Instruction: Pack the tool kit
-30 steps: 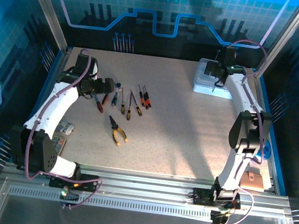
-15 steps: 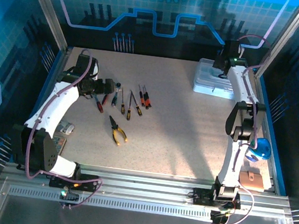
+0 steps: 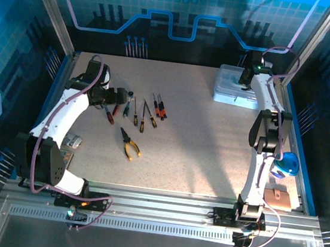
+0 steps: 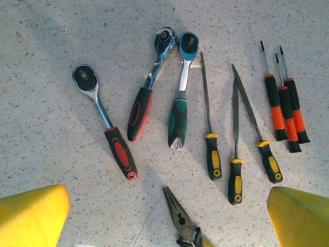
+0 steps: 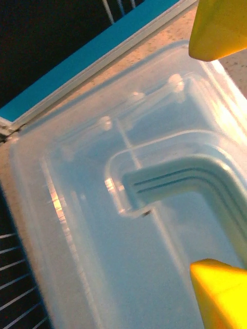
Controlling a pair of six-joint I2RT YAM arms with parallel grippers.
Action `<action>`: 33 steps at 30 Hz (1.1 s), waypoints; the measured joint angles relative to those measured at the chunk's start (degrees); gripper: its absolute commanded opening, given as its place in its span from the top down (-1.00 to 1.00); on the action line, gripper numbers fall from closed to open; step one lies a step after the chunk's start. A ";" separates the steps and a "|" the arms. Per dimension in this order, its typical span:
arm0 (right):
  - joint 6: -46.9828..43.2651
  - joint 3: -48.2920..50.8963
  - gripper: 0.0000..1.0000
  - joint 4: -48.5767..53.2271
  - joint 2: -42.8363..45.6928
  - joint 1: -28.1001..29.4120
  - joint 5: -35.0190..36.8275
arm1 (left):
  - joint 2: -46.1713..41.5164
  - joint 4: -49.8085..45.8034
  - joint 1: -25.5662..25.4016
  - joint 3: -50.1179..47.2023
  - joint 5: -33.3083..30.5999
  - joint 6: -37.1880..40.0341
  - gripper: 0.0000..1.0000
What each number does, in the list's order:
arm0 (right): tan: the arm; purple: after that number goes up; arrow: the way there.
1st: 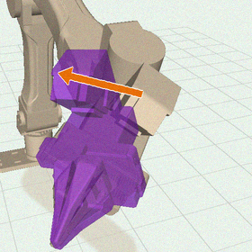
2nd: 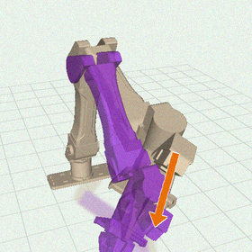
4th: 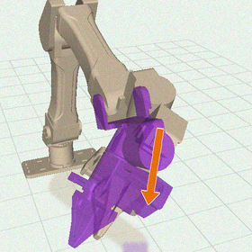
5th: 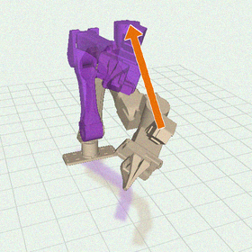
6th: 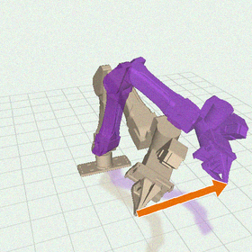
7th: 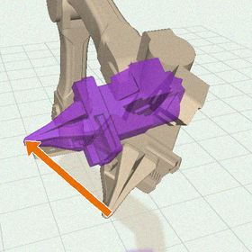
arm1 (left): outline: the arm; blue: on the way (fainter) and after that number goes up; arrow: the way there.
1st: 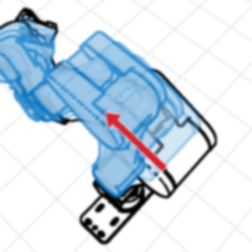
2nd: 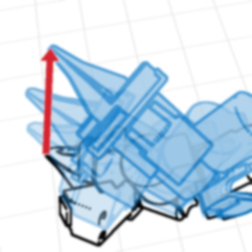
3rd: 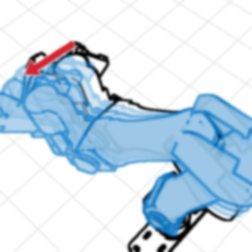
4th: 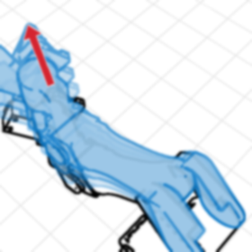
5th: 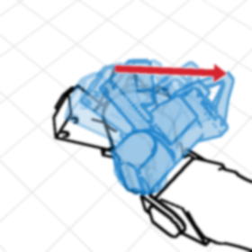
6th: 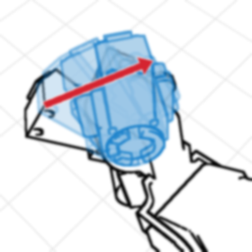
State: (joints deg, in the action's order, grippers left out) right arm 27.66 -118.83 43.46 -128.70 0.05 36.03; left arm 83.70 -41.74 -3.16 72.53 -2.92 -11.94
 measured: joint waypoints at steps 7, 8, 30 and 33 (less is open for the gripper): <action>2.54 13.79 -0.99 -4.92 8.81 1.22 -0.11 | 0.00 0.09 0.00 -0.37 0.26 0.00 -0.99; 2.97 16.26 -0.99 -5.44 10.38 1.70 -0.24 | -0.02 0.04 0.00 -0.52 0.31 -0.02 -0.99; 8.83 37.18 -0.99 -2.73 33.48 17.07 -8.37 | 10.60 4.70 -17.66 2.89 1.92 -1.49 -0.99; 5.35 37.42 -0.99 -3.45 37.97 12.74 -11.72 | 15.32 5.60 -20.92 6.23 1.99 -1.68 -0.99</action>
State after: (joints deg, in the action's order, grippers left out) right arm 33.01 -81.41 40.01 -90.74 12.80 24.32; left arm 99.02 -36.14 -24.08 78.76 -0.93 -13.63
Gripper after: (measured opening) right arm 0.996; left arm 0.995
